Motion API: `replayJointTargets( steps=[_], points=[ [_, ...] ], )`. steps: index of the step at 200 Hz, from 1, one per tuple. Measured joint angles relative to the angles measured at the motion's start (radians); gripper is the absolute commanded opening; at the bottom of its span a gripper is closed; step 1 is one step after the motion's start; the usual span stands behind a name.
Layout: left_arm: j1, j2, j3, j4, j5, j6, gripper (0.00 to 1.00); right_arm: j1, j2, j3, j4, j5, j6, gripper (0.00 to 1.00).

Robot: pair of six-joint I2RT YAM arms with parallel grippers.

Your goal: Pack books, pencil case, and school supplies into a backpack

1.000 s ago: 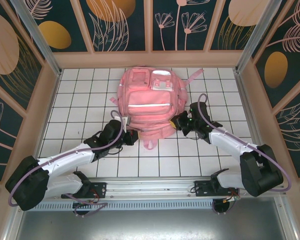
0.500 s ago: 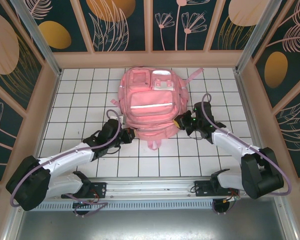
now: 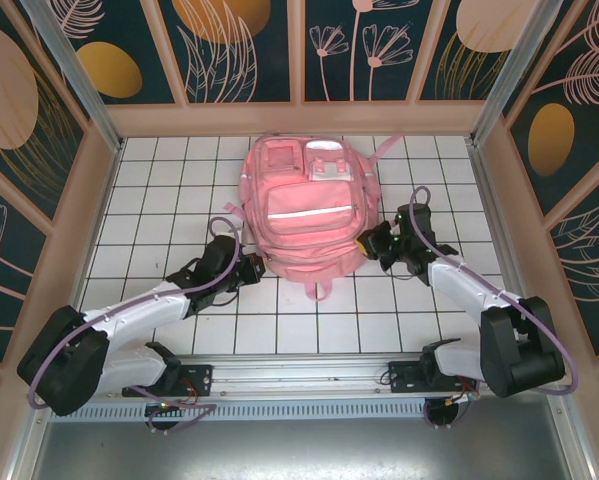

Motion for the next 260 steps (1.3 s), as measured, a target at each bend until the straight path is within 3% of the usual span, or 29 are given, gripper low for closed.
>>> replayJointTargets(
  steps=[56, 67, 82, 99, 108, 128, 153, 194, 230, 260],
  points=[
    [0.007, 0.038, 0.018, 0.001, 0.008, 0.003, 0.0, -0.066, -0.002, 0.004, -0.06, 0.003, -0.069, 0.0],
    [0.007, 0.043, 0.02, 0.004, 0.021, 0.009, 0.0, -0.076, -0.001, 0.012, -0.077, 0.005, -0.082, 0.13],
    [0.007, 0.06, 0.029, 0.007, 0.039, 0.022, 0.0, -0.081, 0.002, 0.035, -0.113, 0.023, -0.116, 0.42],
    [0.013, 0.08, 0.037, 0.008, 0.048, 0.038, 0.0, -0.105, 0.001, 0.07, -0.152, 0.09, -0.183, 0.57],
    [0.016, 0.09, 0.039, 0.009, 0.058, 0.045, 0.0, -0.113, -0.006, 0.088, -0.172, 0.139, -0.21, 0.6],
    [0.016, 0.108, 0.04, 0.015, 0.073, 0.062, 0.0, -0.122, -0.042, 0.133, -0.214, 0.242, -0.299, 0.59],
    [0.015, 0.113, 0.04, 0.024, 0.082, 0.078, 0.0, -0.144, 0.014, 0.29, -0.257, 0.343, -0.41, 0.46],
    [0.013, 0.114, 0.04, 0.03, 0.095, 0.098, 0.0, -0.194, 0.412, 0.648, -0.273, 0.358, -0.507, 0.34],
    [-0.014, 0.115, 0.044, 0.029, 0.099, 0.113, 0.0, -0.167, 0.833, 1.015, -0.389, 0.294, -0.601, 0.34],
    [-0.053, 0.133, 0.067, 0.025, 0.097, 0.117, 0.0, -0.119, 1.032, 1.266, -0.52, 0.209, -0.674, 0.36]
  ],
)
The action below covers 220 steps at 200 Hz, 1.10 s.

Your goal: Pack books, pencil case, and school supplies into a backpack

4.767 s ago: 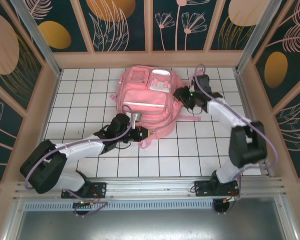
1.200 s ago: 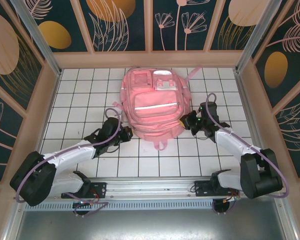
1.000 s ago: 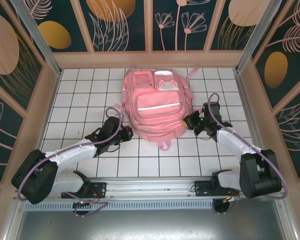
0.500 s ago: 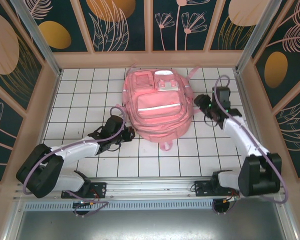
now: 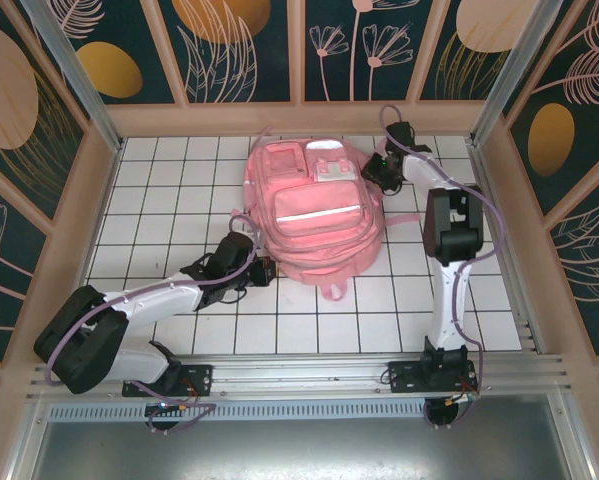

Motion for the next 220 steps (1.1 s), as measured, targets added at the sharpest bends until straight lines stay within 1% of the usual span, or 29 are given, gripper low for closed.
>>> replayJointTargets(
  steps=[16, 36, 46, 60, 77, 96, 108, 119, 138, 153, 171, 186, 201, 220],
  points=[
    [-0.022, 0.018, 0.019, -0.004, 0.006, 0.0, 0.0, 0.028, 0.082, 0.154, -0.049, -0.055, -0.03, 0.36],
    [-0.047, 0.046, 0.047, -0.014, 0.019, 0.0, 0.0, 0.081, 0.143, 0.283, -0.065, -0.114, -0.051, 0.37],
    [-0.058, 0.058, 0.061, -0.023, 0.021, 0.0, 0.0, 0.111, 0.148, 0.305, -0.061, -0.135, -0.052, 0.37],
    [-0.072, 0.072, 0.078, -0.038, 0.026, 0.0, 0.0, 0.147, 0.146, 0.314, -0.052, -0.148, -0.053, 0.42],
    [-0.088, 0.083, 0.092, -0.048, 0.034, 0.0, 0.0, 0.176, 0.115, 0.281, -0.039, -0.12, -0.048, 0.48],
    [-0.091, 0.083, 0.097, -0.049, 0.037, 0.0, 0.0, 0.181, -0.016, 0.103, 0.001, -0.057, -0.031, 0.56],
    [-0.09, 0.083, 0.097, -0.048, 0.035, 0.0, 0.0, 0.167, -0.152, -0.056, 0.033, -0.02, -0.006, 0.6],
    [-0.09, 0.083, 0.097, -0.048, 0.034, 0.0, 0.0, 0.147, -0.293, -0.189, 0.057, 0.019, 0.024, 0.61],
    [-0.09, 0.078, 0.095, -0.048, 0.03, -0.001, 0.0, 0.111, -0.538, -0.386, 0.134, 0.057, 0.081, 0.61],
    [-0.09, 0.067, 0.09, -0.047, 0.028, -0.001, 0.0, 0.101, -0.725, -0.547, 0.231, 0.053, 0.135, 0.61],
    [-0.09, 0.053, 0.085, -0.047, 0.027, -0.002, 0.0, 0.11, -0.906, -0.748, 0.329, 0.035, 0.193, 0.62],
    [-0.09, 0.035, 0.076, -0.046, 0.023, -0.004, 0.0, 0.114, -1.017, -0.91, 0.385, 0.024, 0.238, 0.61],
    [-0.09, 0.018, 0.071, -0.047, 0.019, -0.005, 0.0, 0.114, -1.094, -1.043, 0.417, 0.011, 0.268, 0.59],
    [-0.09, 0.004, 0.061, -0.042, 0.017, -0.005, 0.0, 0.114, -1.184, -1.188, 0.462, -0.023, 0.309, 0.52]
  ],
)
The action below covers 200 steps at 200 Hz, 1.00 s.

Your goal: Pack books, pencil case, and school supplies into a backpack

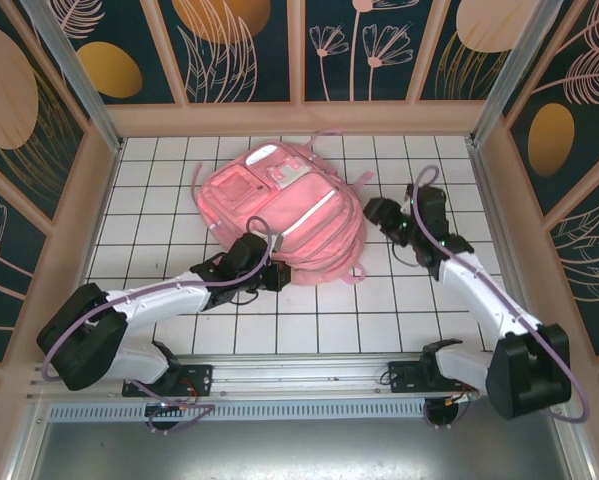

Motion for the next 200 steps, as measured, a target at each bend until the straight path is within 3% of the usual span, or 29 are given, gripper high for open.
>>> replayJointTargets(
  steps=[30, 90, 154, 179, 200],
  points=[
    [0.0, -0.005, -0.018, 0.025, 0.0, -0.004, 0.0, 0.018, -0.073, -0.119, 0.035, -0.08, 0.068, 0.51],
    [0.0, -0.005, -0.026, 0.044, 0.0, -0.015, 0.0, 0.198, -0.075, -0.259, 0.174, -0.126, 0.273, 0.53],
    [0.0, -0.005, -0.051, 0.084, 0.0, -0.027, 0.0, 0.238, 0.066, -0.271, 0.335, -0.126, 0.413, 0.53],
    [0.0, -0.006, -0.053, 0.086, 0.0, -0.027, 0.0, 0.249, 0.124, -0.269, 0.372, -0.124, 0.431, 0.49],
    [0.0, -0.01, -0.056, 0.088, 0.0, -0.027, 0.0, 0.252, 0.162, -0.256, 0.391, -0.119, 0.441, 0.4]
  ],
)
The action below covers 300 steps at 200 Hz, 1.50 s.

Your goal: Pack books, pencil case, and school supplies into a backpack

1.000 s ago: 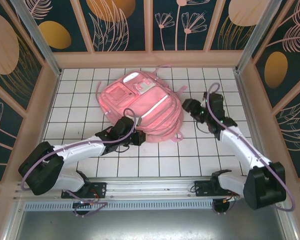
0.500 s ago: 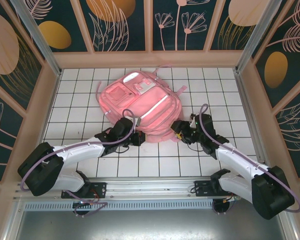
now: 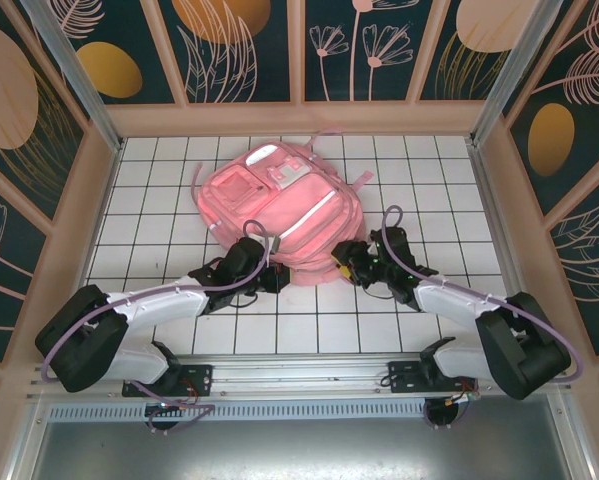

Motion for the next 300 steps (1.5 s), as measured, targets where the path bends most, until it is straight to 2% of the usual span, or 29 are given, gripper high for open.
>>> replayJointTargets(
  steps=[72, 193, 300],
  points=[
    [0.0, -0.029, -0.012, -0.003, -0.007, -0.003, 0.0, 0.003, 0.064, 0.023, 0.025, 0.021, 0.043, 0.0],
    [0.0, -0.184, -0.074, -0.061, -0.121, -0.015, 0.0, -0.01, 0.015, 0.051, -0.02, 0.036, 0.091, 0.0],
    [-0.001, -0.22, -0.098, -0.102, -0.214, -0.071, 0.0, -0.037, -0.008, 0.065, -0.068, 0.036, 0.089, 0.0]
  ],
)
